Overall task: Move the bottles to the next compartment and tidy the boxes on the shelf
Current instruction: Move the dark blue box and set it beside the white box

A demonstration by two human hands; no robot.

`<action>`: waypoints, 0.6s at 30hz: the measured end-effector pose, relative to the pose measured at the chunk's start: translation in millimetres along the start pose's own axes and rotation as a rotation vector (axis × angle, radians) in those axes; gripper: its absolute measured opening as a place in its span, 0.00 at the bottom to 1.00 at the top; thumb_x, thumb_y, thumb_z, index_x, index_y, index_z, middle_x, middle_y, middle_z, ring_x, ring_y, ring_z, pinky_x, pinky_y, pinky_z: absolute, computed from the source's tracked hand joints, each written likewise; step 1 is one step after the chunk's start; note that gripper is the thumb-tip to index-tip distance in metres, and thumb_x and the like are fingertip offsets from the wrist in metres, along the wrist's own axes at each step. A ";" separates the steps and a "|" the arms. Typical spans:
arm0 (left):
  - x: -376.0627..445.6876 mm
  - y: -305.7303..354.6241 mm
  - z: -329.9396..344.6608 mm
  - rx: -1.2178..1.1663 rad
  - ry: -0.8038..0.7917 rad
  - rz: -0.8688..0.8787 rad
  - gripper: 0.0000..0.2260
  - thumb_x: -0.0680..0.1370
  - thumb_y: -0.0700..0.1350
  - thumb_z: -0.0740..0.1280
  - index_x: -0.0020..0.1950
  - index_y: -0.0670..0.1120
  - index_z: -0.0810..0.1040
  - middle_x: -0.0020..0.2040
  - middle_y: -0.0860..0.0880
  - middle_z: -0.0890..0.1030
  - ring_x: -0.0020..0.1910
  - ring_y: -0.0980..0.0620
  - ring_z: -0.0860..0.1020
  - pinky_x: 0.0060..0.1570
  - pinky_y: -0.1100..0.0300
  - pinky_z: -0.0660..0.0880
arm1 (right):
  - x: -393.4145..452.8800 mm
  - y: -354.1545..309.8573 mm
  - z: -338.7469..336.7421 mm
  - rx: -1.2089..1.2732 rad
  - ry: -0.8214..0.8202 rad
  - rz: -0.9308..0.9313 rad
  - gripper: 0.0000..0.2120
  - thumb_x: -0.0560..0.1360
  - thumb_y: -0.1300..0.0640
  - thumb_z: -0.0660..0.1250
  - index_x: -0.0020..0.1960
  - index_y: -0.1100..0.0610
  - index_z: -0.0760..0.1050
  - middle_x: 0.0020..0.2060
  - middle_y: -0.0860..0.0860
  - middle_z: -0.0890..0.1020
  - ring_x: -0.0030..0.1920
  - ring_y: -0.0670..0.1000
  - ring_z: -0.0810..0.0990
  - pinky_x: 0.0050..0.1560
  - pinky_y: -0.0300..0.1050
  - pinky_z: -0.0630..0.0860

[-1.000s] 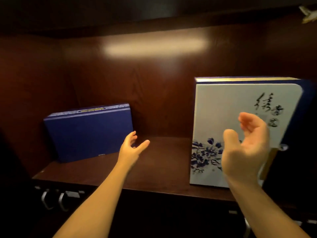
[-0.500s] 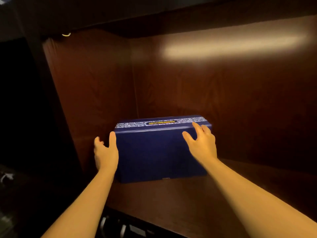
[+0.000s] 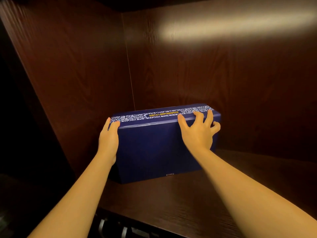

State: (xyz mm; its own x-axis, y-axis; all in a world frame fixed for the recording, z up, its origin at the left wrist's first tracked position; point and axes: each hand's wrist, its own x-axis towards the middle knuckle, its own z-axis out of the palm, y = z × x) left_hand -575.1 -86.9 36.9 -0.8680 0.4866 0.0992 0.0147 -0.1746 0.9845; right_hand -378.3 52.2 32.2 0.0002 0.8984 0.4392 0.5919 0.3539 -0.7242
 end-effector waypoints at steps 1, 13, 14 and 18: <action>-8.3 0.2 0.7 0.001 0.003 0.018 0.24 0.78 0.53 0.61 0.74 0.59 0.62 0.51 0.60 0.74 0.46 0.59 0.77 0.37 0.60 0.73 | 2.2 2.9 -1.2 0.025 -0.009 -0.002 0.32 0.73 0.31 0.61 0.71 0.48 0.68 0.79 0.51 0.55 0.75 0.63 0.51 0.57 0.56 0.73; -69.5 18.0 -15.1 -0.019 0.075 -0.026 0.18 0.76 0.62 0.58 0.54 0.51 0.76 0.57 0.50 0.78 0.55 0.49 0.78 0.55 0.53 0.72 | 30.1 25.4 -35.7 0.380 -0.266 -0.005 0.28 0.77 0.46 0.66 0.75 0.53 0.67 0.80 0.53 0.54 0.78 0.52 0.56 0.72 0.45 0.54; -59.4 23.6 -13.1 -0.069 -0.048 -0.093 0.15 0.77 0.61 0.60 0.55 0.53 0.76 0.55 0.52 0.80 0.52 0.51 0.81 0.50 0.55 0.73 | 16.0 22.1 -39.6 0.389 -0.270 -0.001 0.32 0.77 0.42 0.65 0.77 0.52 0.63 0.81 0.52 0.52 0.79 0.50 0.53 0.72 0.43 0.53; -32.0 20.5 -12.5 0.014 -0.434 -0.164 0.18 0.77 0.57 0.62 0.60 0.48 0.80 0.55 0.46 0.84 0.50 0.49 0.83 0.51 0.52 0.75 | -98.5 12.0 -41.8 0.536 -0.391 -0.081 0.51 0.63 0.23 0.63 0.79 0.40 0.49 0.80 0.44 0.45 0.74 0.33 0.40 0.70 0.39 0.48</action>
State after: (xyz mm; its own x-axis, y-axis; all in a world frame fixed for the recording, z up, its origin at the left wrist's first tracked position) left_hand -553.3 -116.7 52.2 -0.5710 0.8209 -0.0098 -0.0962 -0.0551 0.9938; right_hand -337.6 -43.0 2.5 -0.3790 0.8562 0.3512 0.0951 0.4135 -0.9055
